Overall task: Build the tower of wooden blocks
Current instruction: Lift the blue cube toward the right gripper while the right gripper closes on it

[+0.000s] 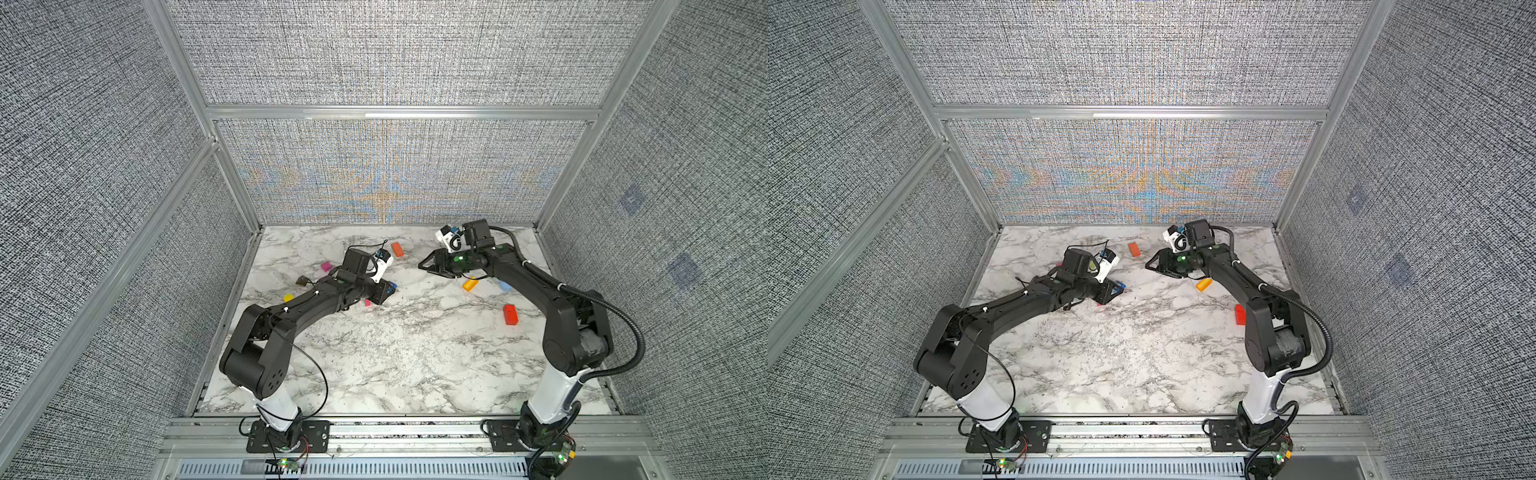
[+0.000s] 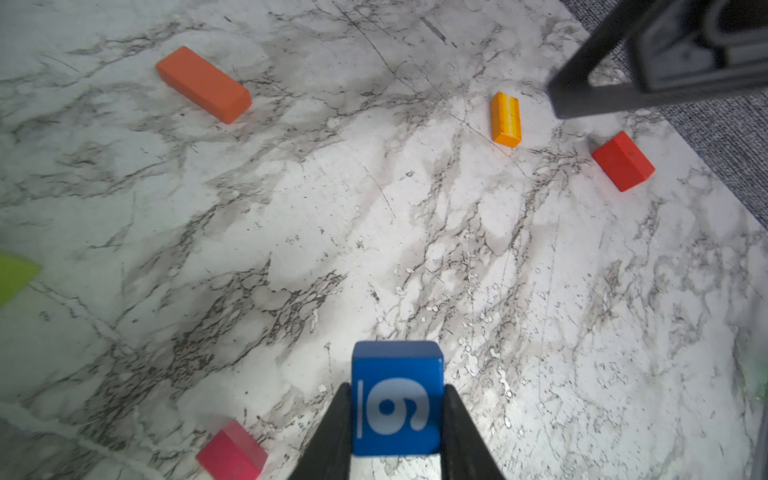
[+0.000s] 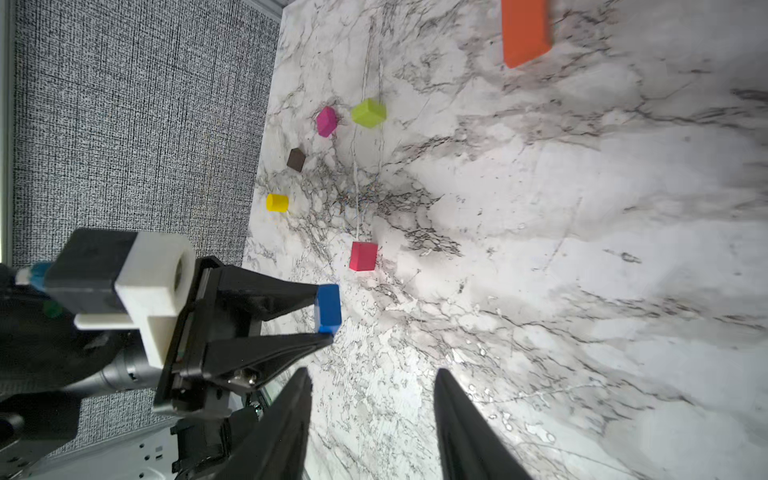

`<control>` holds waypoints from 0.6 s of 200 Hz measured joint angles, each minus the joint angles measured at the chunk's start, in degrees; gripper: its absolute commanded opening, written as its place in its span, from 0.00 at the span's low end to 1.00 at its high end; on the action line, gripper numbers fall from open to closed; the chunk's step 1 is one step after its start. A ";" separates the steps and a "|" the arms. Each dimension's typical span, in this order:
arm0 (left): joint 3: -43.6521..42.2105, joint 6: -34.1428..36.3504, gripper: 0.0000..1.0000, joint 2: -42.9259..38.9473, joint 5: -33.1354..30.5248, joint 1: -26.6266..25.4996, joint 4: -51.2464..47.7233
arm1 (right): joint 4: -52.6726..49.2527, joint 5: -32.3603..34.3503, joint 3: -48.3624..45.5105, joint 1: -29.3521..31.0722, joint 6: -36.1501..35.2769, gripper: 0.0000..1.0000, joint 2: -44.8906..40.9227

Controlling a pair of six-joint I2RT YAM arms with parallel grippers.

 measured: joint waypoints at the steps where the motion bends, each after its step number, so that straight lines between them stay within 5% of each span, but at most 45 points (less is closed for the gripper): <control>1: -0.09 0.00 0.16 -0.04 0.04 -0.02 0.09 | -0.20 -0.09 0.28 0.13 -0.07 0.54 0.15; 120: -2.93 -0.31 0.14 0.31 2.47 -0.35 9.86 | -11.19 -1.27 12.15 6.93 -4.61 0.45 10.78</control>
